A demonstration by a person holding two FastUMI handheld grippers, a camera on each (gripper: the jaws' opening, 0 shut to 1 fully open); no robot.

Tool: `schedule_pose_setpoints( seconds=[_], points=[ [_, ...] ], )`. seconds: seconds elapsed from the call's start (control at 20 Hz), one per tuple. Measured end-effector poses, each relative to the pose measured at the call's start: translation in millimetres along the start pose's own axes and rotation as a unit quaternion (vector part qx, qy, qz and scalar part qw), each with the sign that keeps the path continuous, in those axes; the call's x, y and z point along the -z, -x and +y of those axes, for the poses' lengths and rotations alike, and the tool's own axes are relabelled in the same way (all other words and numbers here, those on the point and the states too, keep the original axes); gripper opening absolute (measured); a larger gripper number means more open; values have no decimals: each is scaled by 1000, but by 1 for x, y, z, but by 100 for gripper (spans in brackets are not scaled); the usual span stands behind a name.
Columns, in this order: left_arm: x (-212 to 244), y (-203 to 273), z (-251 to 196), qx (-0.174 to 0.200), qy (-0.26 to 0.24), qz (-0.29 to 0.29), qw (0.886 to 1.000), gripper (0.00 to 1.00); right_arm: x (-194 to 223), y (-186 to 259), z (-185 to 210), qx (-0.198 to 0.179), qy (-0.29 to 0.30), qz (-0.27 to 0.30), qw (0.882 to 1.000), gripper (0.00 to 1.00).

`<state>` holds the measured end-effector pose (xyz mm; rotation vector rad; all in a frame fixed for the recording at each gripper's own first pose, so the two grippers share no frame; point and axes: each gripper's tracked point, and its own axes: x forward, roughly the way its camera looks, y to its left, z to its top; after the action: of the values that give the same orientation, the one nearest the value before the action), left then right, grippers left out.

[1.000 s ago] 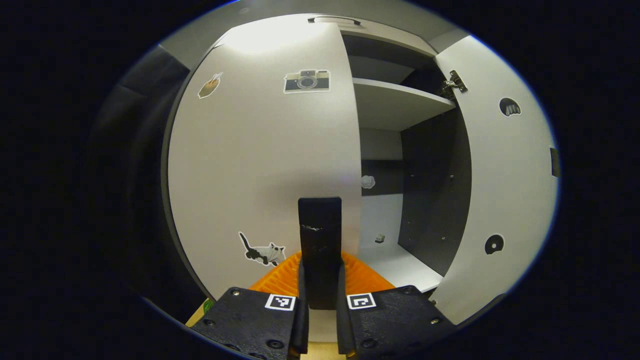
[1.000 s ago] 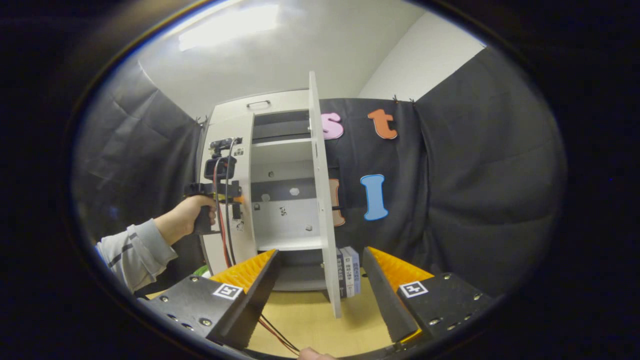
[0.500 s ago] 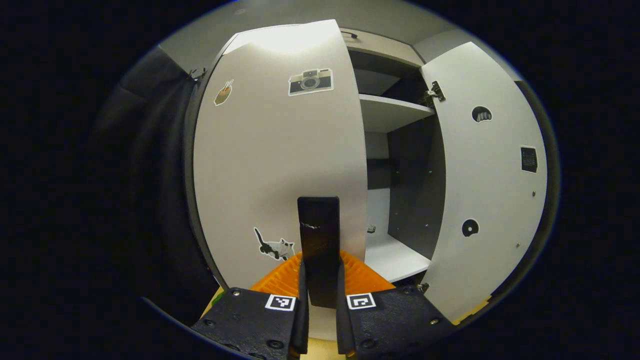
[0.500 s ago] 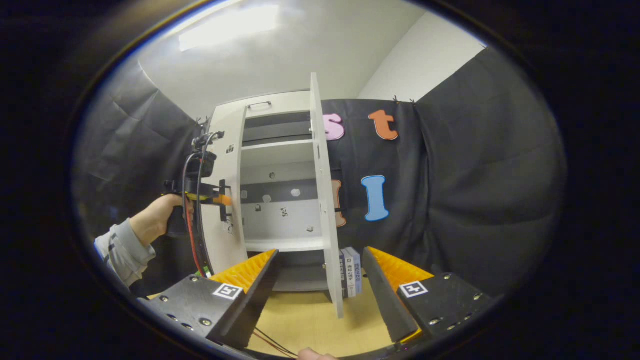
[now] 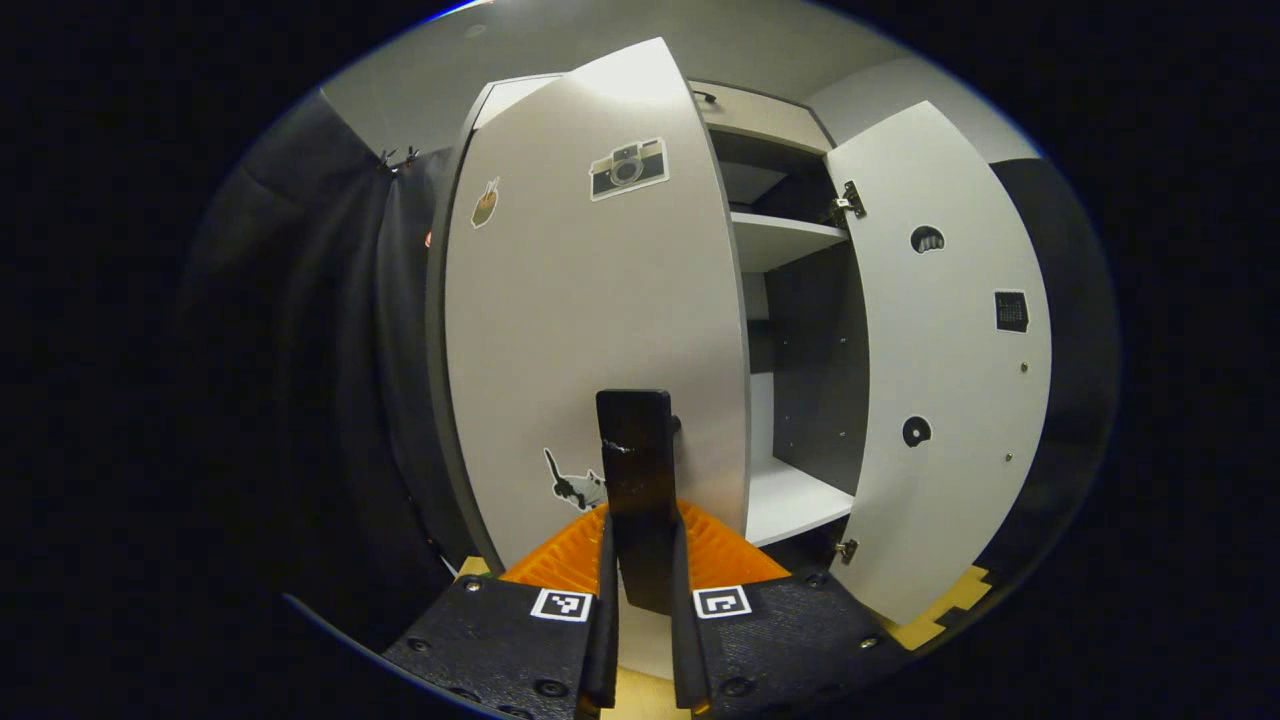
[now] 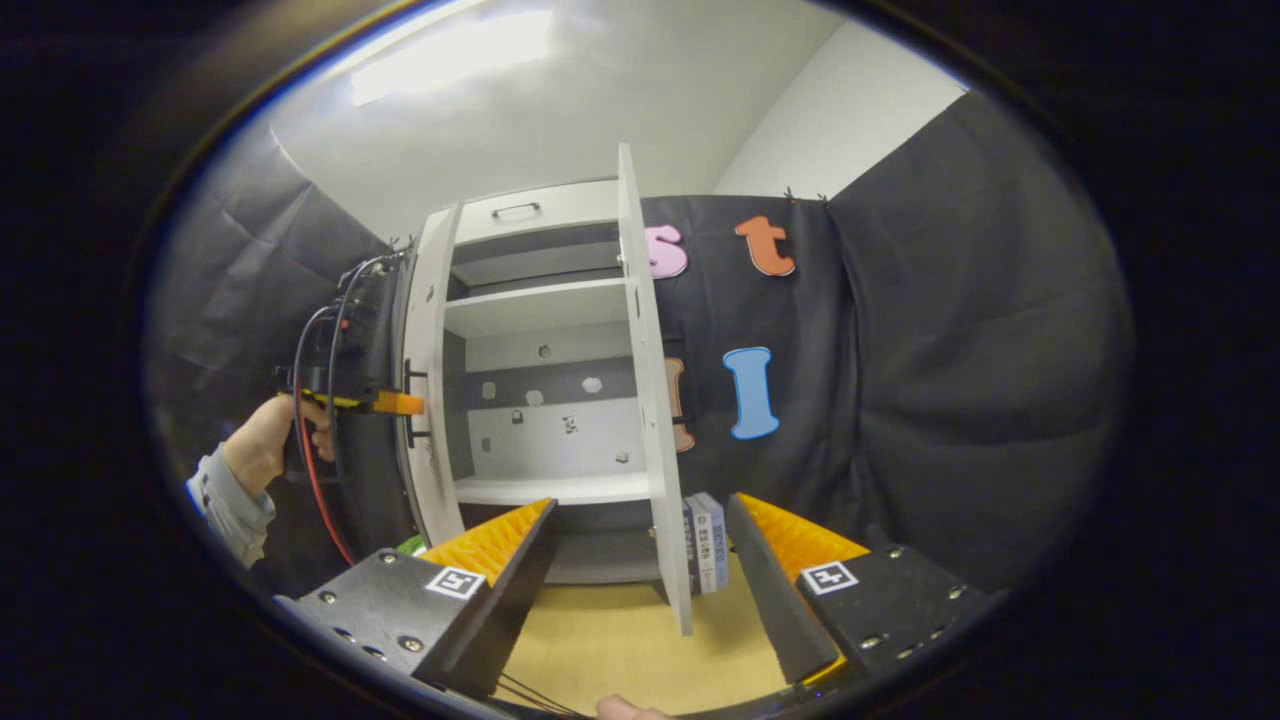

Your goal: Open the right door of the double-door shoe cabinet with the right hand, and open the left door with the left hand.

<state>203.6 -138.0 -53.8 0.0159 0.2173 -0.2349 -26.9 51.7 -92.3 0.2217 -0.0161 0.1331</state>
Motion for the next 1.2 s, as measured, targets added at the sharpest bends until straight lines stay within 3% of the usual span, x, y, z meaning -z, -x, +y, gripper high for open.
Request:
schedule_pose_setpoints(
  seconds=[0.45, 1.1, 1.2],
  points=[
    [2, 13, 23, -17, 5, -7, 1000, 19, 5, 3, 30, -18, 5, -5, 1000, 97],
    [7, 30, 89, -95, 5, -8, 995, 2, 25, -5, 63, -37, 8, 17, 999, 97],
    [3, 32, 80, -71, 31, -13, 997, 1, 27, -5, 66, -38, 8, 19, 999, 97]
  ],
)
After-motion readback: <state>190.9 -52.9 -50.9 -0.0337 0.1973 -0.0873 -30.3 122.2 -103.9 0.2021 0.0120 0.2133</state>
